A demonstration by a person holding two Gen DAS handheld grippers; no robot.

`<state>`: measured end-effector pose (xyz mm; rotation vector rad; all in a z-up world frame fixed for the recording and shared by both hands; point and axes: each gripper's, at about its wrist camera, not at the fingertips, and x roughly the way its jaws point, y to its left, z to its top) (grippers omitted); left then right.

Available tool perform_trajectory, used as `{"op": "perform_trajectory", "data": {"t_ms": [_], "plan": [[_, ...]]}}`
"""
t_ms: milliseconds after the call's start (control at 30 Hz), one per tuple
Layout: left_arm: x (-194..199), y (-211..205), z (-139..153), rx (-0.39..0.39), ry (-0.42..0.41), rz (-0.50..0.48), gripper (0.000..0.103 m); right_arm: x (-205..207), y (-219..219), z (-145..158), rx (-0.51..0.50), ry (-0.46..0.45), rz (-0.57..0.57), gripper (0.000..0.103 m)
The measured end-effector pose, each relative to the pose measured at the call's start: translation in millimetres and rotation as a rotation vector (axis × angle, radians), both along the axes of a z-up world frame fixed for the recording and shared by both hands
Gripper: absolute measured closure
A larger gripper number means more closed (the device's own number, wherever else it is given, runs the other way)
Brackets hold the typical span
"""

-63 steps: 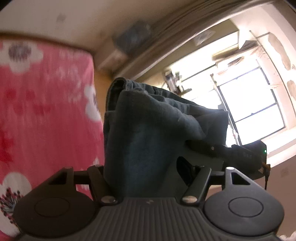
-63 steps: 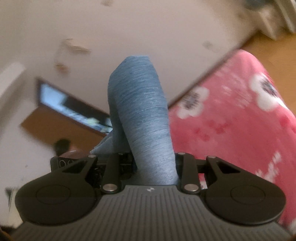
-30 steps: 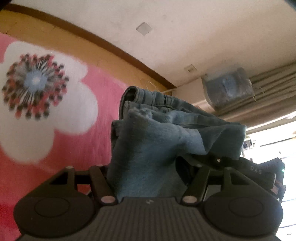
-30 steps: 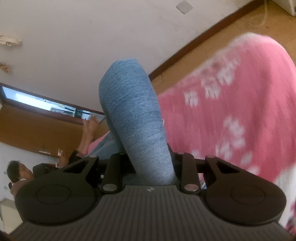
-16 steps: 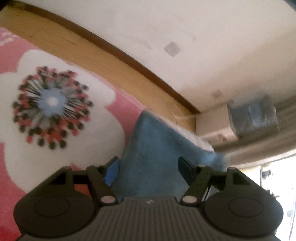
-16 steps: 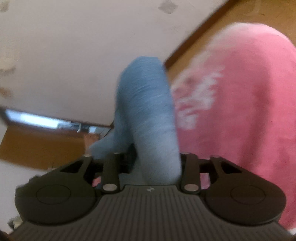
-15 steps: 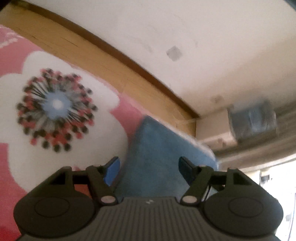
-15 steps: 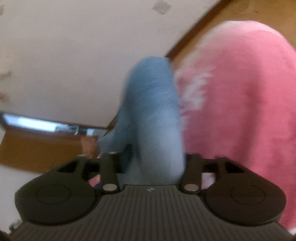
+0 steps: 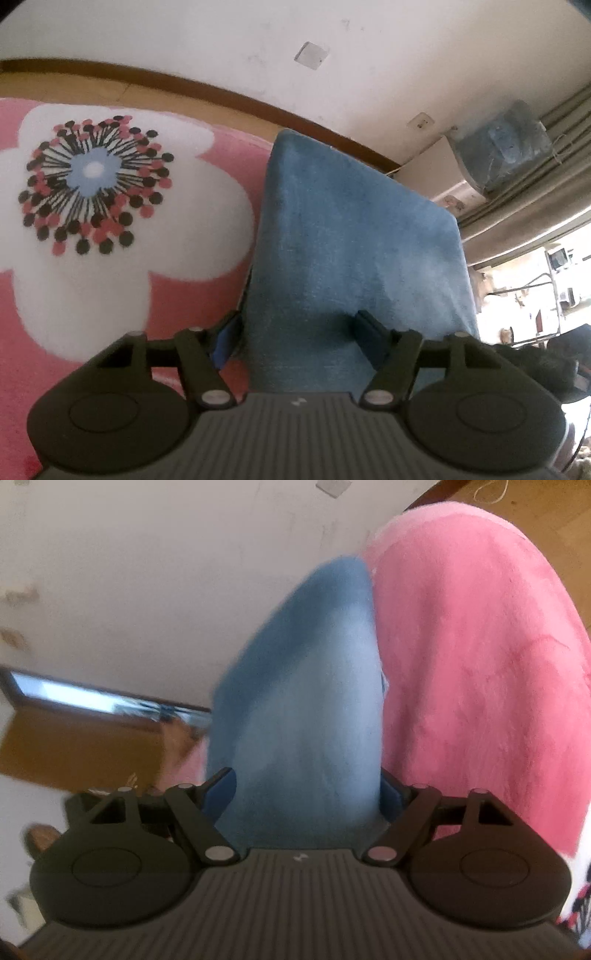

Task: Fold clothes
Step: 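Lower the jeans stack onto the bedspread and open both grippers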

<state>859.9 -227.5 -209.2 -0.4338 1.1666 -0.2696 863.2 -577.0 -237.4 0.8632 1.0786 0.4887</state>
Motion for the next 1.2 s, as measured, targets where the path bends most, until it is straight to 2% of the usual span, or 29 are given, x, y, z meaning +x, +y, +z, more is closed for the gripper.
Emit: {"op": "perform_trajectory", "data": {"t_ms": [33, 67, 100, 133, 233, 300, 367, 433, 467, 500, 567, 633, 667, 767, 800, 833, 867, 933, 1033, 1100, 1167, 1200], "plan": [[-2, 0, 0, -0.009, -0.001, -0.003, 0.042, -3, 1, 4, -0.029, -0.023, 0.005, 0.056], [-4, 0, 3, -0.020, 0.003, -0.005, 0.043, -7, 3, 8, -0.059, -0.046, 0.011, 0.068], [-7, 1, 6, -0.031, 0.005, -0.008, 0.044, -10, 4, 12, -0.088, -0.070, 0.016, 0.076], [-10, 0, 7, -0.036, 0.003, -0.014, 0.044, -11, 4, 16, -0.112, -0.097, 0.026, 0.077], [-20, -3, 3, -0.060, 0.010, -0.013, 0.045, -6, 2, 21, -0.177, -0.181, 0.073, 0.077], [-26, -5, 0, -0.064, 0.001, -0.009, 0.041, -5, 0, 10, -0.222, -0.189, 0.088, 0.076], [-29, -3, -2, -0.048, -0.017, 0.003, 0.036, -7, -6, -13, -0.184, -0.136, 0.032, 0.067], [-31, 4, 7, -0.016, -0.047, 0.016, 0.037, -15, -15, -20, -0.126, -0.121, -0.016, 0.061], [-35, 6, 19, 0.019, -0.104, 0.015, 0.040, -21, -19, -18, -0.115, -0.124, -0.041, 0.054], [-40, 7, 31, 0.053, -0.162, 0.015, 0.042, -28, -24, -12, -0.126, -0.131, -0.066, 0.053], [-53, 7, 56, 0.119, -0.304, -0.019, 0.042, -51, -34, 9, -0.206, -0.224, -0.106, 0.053], [-71, -7, 76, 0.197, -0.435, -0.125, 0.044, -76, -24, 35, -0.336, -0.370, -0.073, 0.059], [-78, -19, 79, 0.237, -0.479, -0.194, 0.044, -87, -13, 46, -0.391, -0.429, -0.047, 0.067], [-88, -53, 58, 0.357, -0.473, -0.391, 0.045, -106, 34, 55, -0.521, -0.543, 0.032, 0.072], [-90, -63, 49, 0.396, -0.462, -0.449, 0.047, -101, 54, 50, -0.575, -0.548, 0.057, 0.072], [-88, -67, 34, 0.426, -0.407, -0.458, 0.048, -96, 66, 43, -0.630, -0.530, 0.081, 0.072], [-87, -66, 23, 0.432, -0.371, -0.444, 0.047, -91, 78, 35, -0.686, -0.512, 0.105, 0.073], [-91, -62, 19, 0.423, -0.384, -0.412, 0.045, -90, 92, 23, -0.750, -0.518, 0.102, 0.073], [-97, -55, 28, 0.395, -0.367, -0.377, 0.047, -100, 92, 46, -0.803, -0.506, 0.065, 0.073], [-106, -47, 42, 0.377, -0.347, -0.360, 0.047, -118, 81, 61, -0.799, -0.494, 0.015, 0.073], [-117, -39, 57, 0.354, -0.335, -0.342, 0.046, -136, 77, 72, -0.757, -0.444, -0.057, 0.072], [-129, -34, 68, 0.347, -0.334, -0.328, 0.041, -148, 74, 80, -0.738, -0.416, -0.084, 0.072]]}}
